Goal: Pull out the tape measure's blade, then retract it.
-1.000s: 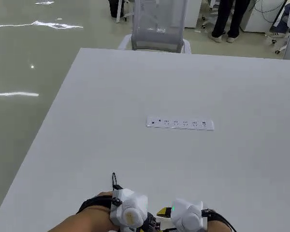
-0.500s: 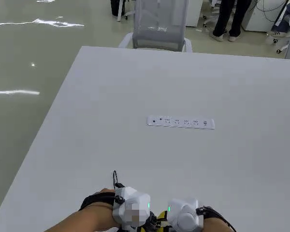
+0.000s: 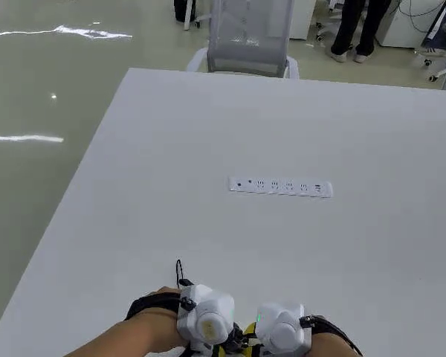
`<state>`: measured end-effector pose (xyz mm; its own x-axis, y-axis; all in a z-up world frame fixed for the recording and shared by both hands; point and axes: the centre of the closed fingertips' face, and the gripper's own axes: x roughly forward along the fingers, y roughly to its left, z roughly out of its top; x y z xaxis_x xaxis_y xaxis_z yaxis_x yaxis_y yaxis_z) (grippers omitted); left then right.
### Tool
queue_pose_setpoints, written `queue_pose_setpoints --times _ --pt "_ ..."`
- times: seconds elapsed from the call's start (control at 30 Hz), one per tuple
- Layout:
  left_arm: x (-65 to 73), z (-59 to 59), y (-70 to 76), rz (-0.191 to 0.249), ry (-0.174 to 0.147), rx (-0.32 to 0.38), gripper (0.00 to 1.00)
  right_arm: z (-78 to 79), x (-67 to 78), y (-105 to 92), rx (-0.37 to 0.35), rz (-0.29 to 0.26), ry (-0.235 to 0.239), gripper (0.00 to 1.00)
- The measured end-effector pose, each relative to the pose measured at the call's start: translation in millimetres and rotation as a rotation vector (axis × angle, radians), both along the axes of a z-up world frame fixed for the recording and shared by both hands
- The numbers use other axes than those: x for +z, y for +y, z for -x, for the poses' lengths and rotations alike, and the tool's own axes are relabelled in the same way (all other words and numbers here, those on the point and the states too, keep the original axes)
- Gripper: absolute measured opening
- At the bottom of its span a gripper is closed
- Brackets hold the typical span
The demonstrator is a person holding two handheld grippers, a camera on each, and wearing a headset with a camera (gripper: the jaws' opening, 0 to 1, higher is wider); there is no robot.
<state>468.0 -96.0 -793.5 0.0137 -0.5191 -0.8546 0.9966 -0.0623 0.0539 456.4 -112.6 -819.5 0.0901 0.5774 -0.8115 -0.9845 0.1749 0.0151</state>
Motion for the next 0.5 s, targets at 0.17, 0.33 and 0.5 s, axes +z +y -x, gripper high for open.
queue_pose_setpoints --times 0.17,0.33,0.5 --pt "0.0 0.1 0.2 -0.001 0.004 0.001 0.35 0.3 0.6 0.2 0.014 0.007 -0.008 0.13" --pt "-0.1 0.8 0.3 -0.008 0.0 -0.003 0.35 0.7 1.7 -0.5 0.018 0.012 -0.01 0.13" --pt "0.1 0.2 -0.3 -0.002 0.012 0.007 0.35 0.8 1.7 -2.3 0.016 0.018 -0.012 0.12"
